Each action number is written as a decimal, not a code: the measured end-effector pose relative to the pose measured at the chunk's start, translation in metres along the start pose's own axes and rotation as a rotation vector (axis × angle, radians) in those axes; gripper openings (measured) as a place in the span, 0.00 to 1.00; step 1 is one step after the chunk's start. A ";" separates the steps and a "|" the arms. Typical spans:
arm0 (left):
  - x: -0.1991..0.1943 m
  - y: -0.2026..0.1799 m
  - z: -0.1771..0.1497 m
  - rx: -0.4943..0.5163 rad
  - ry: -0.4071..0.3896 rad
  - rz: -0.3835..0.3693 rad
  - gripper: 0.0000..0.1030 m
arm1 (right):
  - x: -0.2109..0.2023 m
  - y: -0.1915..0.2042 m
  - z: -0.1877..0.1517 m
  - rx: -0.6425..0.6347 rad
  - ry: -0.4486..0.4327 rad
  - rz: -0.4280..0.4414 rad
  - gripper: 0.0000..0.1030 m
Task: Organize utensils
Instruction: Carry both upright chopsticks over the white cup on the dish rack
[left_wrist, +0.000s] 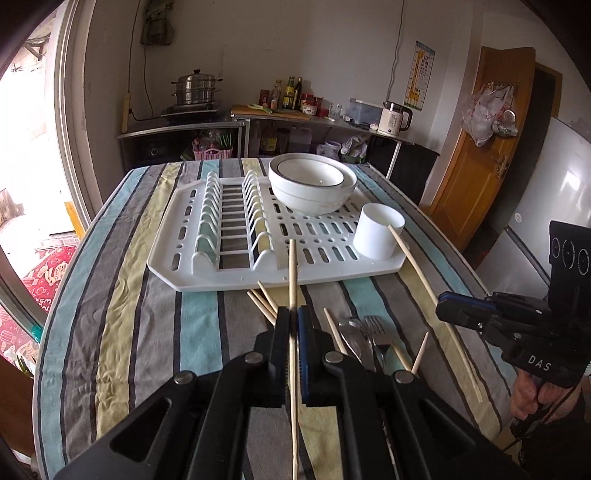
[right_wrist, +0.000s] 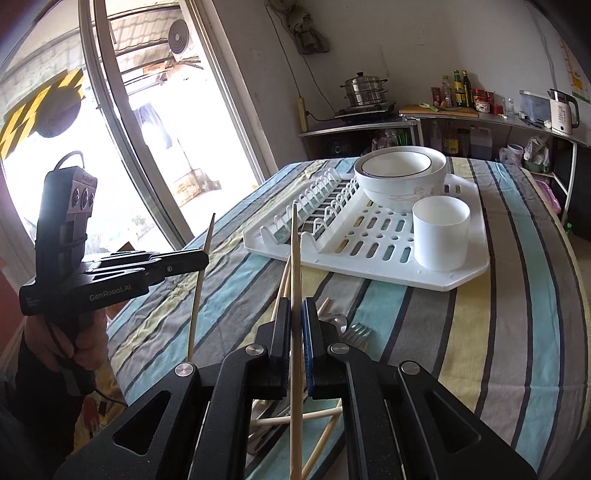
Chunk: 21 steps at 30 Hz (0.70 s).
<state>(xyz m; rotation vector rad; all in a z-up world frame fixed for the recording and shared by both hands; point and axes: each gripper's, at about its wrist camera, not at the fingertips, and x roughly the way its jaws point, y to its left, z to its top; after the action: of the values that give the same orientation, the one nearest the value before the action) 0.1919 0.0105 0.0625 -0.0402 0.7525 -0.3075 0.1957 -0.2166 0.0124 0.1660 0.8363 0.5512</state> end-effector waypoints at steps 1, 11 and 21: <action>-0.005 -0.002 0.003 0.003 -0.020 -0.009 0.04 | -0.003 0.001 0.002 0.003 -0.015 0.003 0.06; -0.018 -0.011 0.022 0.034 -0.091 -0.051 0.04 | -0.017 -0.001 0.014 0.023 -0.097 -0.009 0.06; -0.017 -0.024 0.031 0.056 -0.113 -0.088 0.04 | -0.030 0.006 0.019 -0.004 -0.172 0.025 0.06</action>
<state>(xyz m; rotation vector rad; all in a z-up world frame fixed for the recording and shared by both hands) 0.1951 -0.0102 0.1003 -0.0372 0.6311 -0.4065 0.1909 -0.2257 0.0465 0.2178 0.6670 0.5540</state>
